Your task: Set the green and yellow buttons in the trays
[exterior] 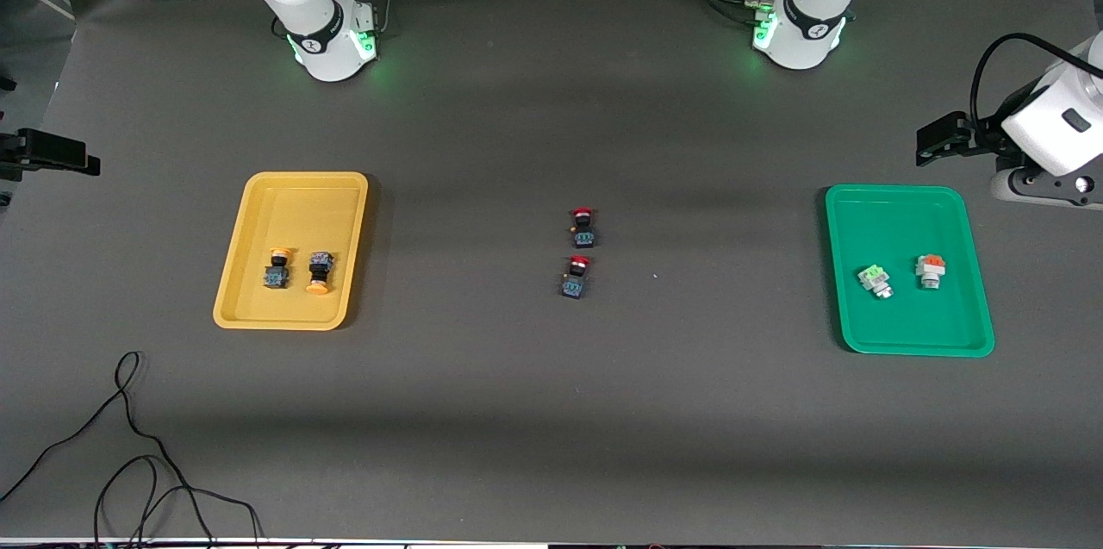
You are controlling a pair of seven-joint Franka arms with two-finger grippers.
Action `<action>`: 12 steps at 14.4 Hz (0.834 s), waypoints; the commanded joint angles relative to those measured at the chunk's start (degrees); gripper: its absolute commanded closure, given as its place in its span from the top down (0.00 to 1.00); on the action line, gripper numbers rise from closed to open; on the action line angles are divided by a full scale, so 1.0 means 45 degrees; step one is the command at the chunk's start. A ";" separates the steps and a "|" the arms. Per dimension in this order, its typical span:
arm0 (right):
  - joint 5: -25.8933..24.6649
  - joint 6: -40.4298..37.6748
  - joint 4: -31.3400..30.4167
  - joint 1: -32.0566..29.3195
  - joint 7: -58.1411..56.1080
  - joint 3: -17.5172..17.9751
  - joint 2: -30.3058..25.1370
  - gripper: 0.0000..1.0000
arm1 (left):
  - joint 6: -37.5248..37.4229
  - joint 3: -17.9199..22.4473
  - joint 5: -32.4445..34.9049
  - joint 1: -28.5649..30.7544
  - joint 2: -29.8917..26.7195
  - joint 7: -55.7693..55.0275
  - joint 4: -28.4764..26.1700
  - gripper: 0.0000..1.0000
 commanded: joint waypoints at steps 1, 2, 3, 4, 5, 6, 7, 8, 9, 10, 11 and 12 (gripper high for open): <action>-0.0299 0.1609 -0.3086 -0.0478 0.0484 0.0749 -0.2167 1.00 | -0.0086 0.0222 -0.0111 -0.0249 -0.0275 -0.0207 -0.0105 1.00; -0.0299 0.2195 -0.3831 -0.0459 0.0484 0.0749 -0.2638 1.00 | -0.0086 0.0222 -0.0111 -0.0249 -0.0275 -0.0206 -0.0105 1.00; -0.0299 0.2607 -0.4225 -0.0439 0.0484 0.0749 -0.2894 1.00 | -0.0067 0.0222 -0.0111 -0.0249 -0.0256 -0.0206 -0.0105 1.00; -0.0318 0.2708 -0.4306 -0.0400 0.0484 0.0749 -0.2916 1.00 | -0.0067 0.0222 -0.0111 -0.0229 -0.0255 -0.0206 -0.0105 1.00; -0.0357 0.2728 -0.4365 -0.0380 0.0484 0.0749 -0.2955 1.00 | -0.0048 0.0222 -0.0091 -0.0249 -0.0255 -0.0206 -0.0066 1.00; -0.0435 0.2748 -0.4443 -0.0380 0.0484 0.0749 -0.3032 1.00 | -0.0047 0.0203 -0.0091 -0.0268 -0.0255 -0.0206 -0.0066 1.00; -0.0436 0.2748 -0.4444 -0.0419 0.0484 0.0769 -0.3052 1.00 | -0.0028 0.0222 -0.0091 -0.0288 -0.0275 -0.0206 -0.0066 1.00; -0.0436 0.2767 -0.4463 -0.0439 0.0484 0.0769 -0.3130 1.00 | -0.0008 0.0222 -0.0053 -0.0288 -0.0256 -0.0187 -0.0066 1.00; -0.0436 0.2767 -0.4482 -0.0477 0.0484 0.0769 -0.3189 1.00 | -0.0008 0.0222 -0.0033 -0.0268 -0.0255 -0.0187 -0.0066 1.00; -0.0436 0.2767 -0.4444 -0.0497 0.0484 0.0808 -0.3189 1.00 | -0.0008 0.0222 -0.0052 -0.0268 -0.0255 -0.0187 -0.0066 1.00; -0.0532 0.2748 -0.4366 -0.0459 0.0484 0.0808 -0.3112 1.00 | 0.0011 0.0222 -0.0052 -0.0268 -0.0236 -0.0187 -0.0066 1.00; -0.0765 0.2709 -0.4346 -0.0342 0.0484 0.0808 -0.3034 1.00 | 0.0011 0.0222 -0.0052 -0.0268 -0.0255 -0.0187 -0.0066 1.00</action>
